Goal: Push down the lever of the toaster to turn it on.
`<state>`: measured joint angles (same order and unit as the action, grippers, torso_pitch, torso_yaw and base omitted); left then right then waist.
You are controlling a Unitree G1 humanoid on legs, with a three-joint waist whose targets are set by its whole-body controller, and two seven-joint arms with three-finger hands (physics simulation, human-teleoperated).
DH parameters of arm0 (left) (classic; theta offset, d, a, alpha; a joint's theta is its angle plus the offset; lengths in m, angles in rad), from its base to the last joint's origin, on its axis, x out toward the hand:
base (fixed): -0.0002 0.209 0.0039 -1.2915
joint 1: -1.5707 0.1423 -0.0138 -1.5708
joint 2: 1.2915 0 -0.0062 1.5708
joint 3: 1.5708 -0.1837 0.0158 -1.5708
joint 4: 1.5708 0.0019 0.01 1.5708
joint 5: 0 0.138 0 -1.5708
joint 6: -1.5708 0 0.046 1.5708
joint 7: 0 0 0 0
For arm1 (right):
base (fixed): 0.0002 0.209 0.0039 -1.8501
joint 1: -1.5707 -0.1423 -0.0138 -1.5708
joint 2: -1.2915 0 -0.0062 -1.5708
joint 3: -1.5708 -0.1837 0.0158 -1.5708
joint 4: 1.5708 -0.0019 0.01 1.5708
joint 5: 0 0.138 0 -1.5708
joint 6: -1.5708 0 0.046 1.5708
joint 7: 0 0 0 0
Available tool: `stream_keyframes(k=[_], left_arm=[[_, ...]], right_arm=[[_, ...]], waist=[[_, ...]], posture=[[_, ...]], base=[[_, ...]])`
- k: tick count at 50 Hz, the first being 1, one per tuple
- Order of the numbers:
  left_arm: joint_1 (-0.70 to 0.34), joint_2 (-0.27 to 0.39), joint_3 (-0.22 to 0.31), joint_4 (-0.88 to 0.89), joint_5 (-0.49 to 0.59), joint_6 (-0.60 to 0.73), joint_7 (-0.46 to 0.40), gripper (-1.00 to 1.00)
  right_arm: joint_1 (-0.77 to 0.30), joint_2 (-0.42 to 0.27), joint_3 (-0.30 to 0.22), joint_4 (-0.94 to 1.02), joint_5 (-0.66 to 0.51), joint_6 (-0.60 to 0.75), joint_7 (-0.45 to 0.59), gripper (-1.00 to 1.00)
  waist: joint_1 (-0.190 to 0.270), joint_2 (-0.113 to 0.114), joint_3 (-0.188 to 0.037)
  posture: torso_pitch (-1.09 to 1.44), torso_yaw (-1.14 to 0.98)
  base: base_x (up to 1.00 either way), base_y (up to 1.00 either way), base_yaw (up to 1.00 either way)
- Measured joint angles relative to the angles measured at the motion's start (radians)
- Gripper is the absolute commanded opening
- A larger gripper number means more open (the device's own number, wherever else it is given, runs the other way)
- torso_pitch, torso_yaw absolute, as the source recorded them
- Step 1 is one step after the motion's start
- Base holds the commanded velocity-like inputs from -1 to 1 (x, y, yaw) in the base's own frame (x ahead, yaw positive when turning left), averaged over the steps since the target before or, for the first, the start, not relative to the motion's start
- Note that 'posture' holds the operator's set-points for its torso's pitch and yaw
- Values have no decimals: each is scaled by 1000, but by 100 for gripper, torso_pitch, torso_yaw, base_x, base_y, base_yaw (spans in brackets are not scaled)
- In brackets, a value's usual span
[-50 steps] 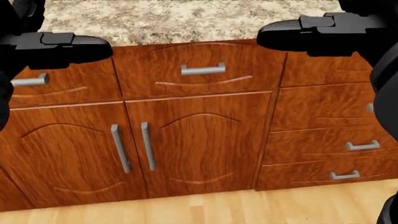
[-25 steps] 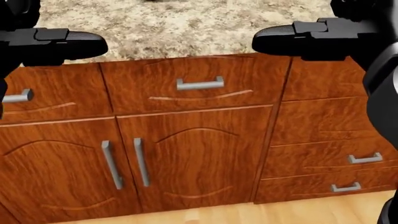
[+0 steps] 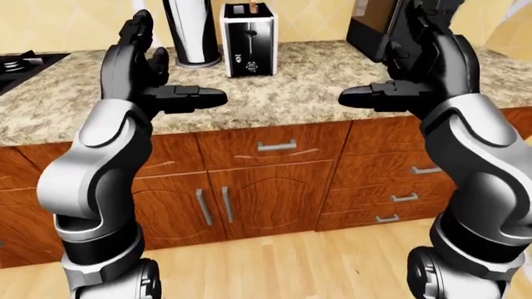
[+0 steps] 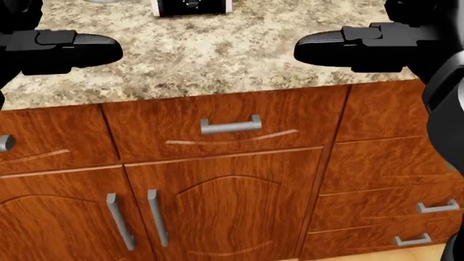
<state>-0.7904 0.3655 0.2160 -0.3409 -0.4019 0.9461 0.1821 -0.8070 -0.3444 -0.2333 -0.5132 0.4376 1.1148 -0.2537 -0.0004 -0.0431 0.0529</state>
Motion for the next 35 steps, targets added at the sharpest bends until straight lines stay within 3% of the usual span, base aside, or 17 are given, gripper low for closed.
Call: stream_keyframes(k=[4,7,9,10,11,13,17,20,22,23,25,29,31,34,35], left_arm=[[-6,6,8,-1,-3,2,-2,100],[-10,8,14,-10,2,-11,1,100],[-14,10,15,-12,3,-13,2,100],[-13,14,18,-12,3,-13,2,100],[-8,14,23,-11,4,-13,3,100],[7,14,32,0,9,-5,9,100],[-6,15,27,6,12,3,12,100],[-15,15,17,-5,7,-11,6,100],[-19,15,14,-6,6,-15,3,100],[-18,9,13,-9,5,-17,2,100],[-4,1,0,-4,2,-12,0,100],[-1,13,20,-2,5,8,4,100],[-16,18,32,-14,12,0,10,100],[-20,18,25,-22,12,-14,10,100],[-13,17,24,-22,10,-14,9,100]], right_arm=[[-10,0,6,-1,-5,-3,1,100],[-15,0,5,-12,-2,-9,4,100],[-21,-1,5,-11,-1,-10,3,100],[-21,5,7,-12,-1,-11,3,100],[-13,10,14,-12,0,-10,4,100],[-6,14,30,-7,8,3,9,100],[-15,12,22,-8,14,13,11,100],[-22,9,6,-22,10,3,4,100],[-24,7,3,-23,9,-4,2,100],[-23,3,0,-23,9,-7,1,100],[-7,4,-8,-18,7,-1,-4,100],[-22,6,14,-4,14,20,-9,100],[-29,3,14,-20,21,10,-5,100],[-24,2,4,-18,18,-5,-7,100],[-15,7,5,-15,17,-4,-9,100]], waist=[[-1,29,-4],[-8,66,-1],[-13,104,-7],[-9,106,-10],[0,95,-3],[8,100,1],[9,74,-12],[12,33,-11],[15,-12,-9],[13,-16,-7],[7,-11,9],[21,-10,-2],[13,11,9],[-1,64,11],[-1,55,19]], posture=[[0,0],[0,0],[0,0],[0,0],[0,0],[0,0],[0,0],[0,0],[0,0],[0,0],[0,0],[0,0],[0,0],[0,0],[0,0]], base=[[22,0,0],[23,0,0],[22,0,0],[23,0,0],[23,0,0],[22,0,0],[19,0,8],[17,0,42],[15,0,70],[15,0,79],[14,0,78],[6,4,13],[0,0,0],[0,0,0],[0,0,0]])
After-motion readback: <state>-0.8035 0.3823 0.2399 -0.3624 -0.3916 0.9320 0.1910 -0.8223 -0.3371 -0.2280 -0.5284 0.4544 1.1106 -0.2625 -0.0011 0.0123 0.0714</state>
